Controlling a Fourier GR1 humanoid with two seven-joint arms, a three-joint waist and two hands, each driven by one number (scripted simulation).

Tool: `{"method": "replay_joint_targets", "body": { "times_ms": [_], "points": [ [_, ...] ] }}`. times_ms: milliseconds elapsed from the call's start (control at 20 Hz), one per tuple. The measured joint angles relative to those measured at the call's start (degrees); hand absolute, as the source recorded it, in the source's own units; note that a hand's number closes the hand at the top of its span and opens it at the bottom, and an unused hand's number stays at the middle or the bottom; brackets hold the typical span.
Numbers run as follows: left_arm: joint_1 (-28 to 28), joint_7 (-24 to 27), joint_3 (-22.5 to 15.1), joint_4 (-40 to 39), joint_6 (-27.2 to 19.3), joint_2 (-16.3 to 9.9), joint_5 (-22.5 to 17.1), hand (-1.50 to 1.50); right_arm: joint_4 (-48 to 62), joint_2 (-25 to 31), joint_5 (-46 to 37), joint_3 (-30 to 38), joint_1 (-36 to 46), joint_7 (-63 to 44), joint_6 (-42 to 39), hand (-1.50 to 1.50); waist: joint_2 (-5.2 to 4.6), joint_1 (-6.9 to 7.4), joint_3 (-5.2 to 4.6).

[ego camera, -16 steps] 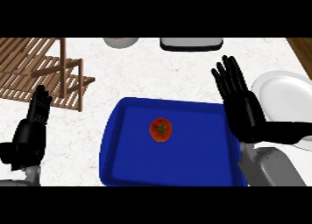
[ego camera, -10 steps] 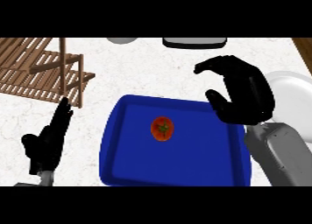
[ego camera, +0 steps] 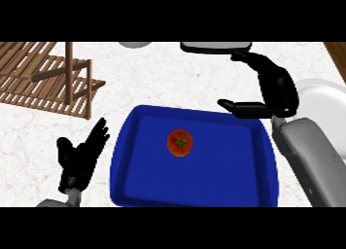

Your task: Pick the tomato from the tray and place it in the plate

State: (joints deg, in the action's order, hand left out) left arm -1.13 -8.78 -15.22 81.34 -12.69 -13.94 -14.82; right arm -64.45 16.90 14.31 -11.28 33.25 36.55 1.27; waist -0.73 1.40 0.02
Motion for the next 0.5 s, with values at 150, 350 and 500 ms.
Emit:
{"method": "replay_joint_targets", "body": {
  "times_ms": [150,350,500],
  "points": [
    [1.2,-0.9,0.1,1.1,0.9,-0.1,-0.2,0.0,7.4,0.5,-1.9,1.4,2.5,5.9,-3.7,-1.5,0.24,-0.17,0.02],
    [1.1,-2.3,0.8,1.5,1.4,0.0,-0.4,0.0,9.6,3.9,-7.2,-0.9,3.9,6.3,-5.9,-1.5,0.5,-0.62,-0.01],
    [1.1,-1.8,0.9,0.5,1.5,0.4,-0.4,0.0,9.1,7.2,-12.6,-5.0,5.6,3.2,-7.2,-1.5,0.67,-0.9,-0.07]
  ]
}}
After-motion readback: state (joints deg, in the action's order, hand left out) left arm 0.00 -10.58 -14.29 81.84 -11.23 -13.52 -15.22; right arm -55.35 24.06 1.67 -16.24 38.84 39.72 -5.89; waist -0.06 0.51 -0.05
